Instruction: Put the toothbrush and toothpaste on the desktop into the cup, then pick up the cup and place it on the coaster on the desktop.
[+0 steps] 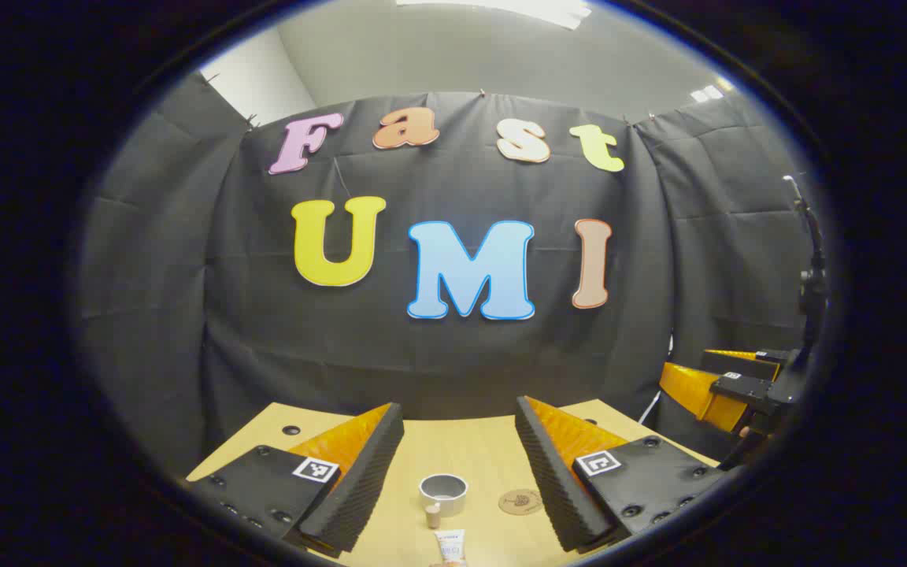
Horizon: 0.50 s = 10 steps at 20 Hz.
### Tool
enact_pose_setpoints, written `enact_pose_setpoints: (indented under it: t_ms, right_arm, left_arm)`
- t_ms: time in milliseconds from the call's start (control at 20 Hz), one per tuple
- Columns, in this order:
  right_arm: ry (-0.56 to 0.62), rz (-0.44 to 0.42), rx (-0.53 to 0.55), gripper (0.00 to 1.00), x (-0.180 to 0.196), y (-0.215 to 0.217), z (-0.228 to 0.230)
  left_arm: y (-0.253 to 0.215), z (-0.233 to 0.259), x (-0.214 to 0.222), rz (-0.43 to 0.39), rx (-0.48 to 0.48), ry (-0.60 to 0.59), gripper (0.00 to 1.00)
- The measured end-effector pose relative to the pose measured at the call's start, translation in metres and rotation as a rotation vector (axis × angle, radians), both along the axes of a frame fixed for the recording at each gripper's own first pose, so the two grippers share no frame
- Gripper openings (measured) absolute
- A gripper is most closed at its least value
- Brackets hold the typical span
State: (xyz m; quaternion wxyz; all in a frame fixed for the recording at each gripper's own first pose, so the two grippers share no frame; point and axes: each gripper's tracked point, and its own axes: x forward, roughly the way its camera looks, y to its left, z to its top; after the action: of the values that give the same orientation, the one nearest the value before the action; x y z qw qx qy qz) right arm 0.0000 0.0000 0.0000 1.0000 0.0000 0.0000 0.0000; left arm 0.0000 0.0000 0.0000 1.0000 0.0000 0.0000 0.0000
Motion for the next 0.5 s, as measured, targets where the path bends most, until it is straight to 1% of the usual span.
enact_pose_setpoints:
  t_ms: [150, 250, 450, 500]
  right_arm:
    - [0.022, -0.009, -0.005, 0.94, 0.006, -0.006, -0.006]
    - [0.064, -0.026, -0.024, 0.94, 0.009, -0.013, -0.019]
    - [0.127, -0.012, 0.0, 0.94, 0.011, -0.013, -0.04]
    - [0.149, -0.01, 0.006, 0.94, 0.012, -0.014, -0.047]
  left_arm:
    - [-0.005, -0.005, 0.004, 0.001, -0.019, 0.018, 0.96]
    - [-0.003, -0.014, 0.007, 0.012, -0.025, 0.042, 0.96]
    - [-0.001, -0.036, 0.014, 0.024, -0.039, 0.103, 0.96]
    - [0.0, -0.042, 0.014, 0.027, -0.041, 0.119, 0.91]
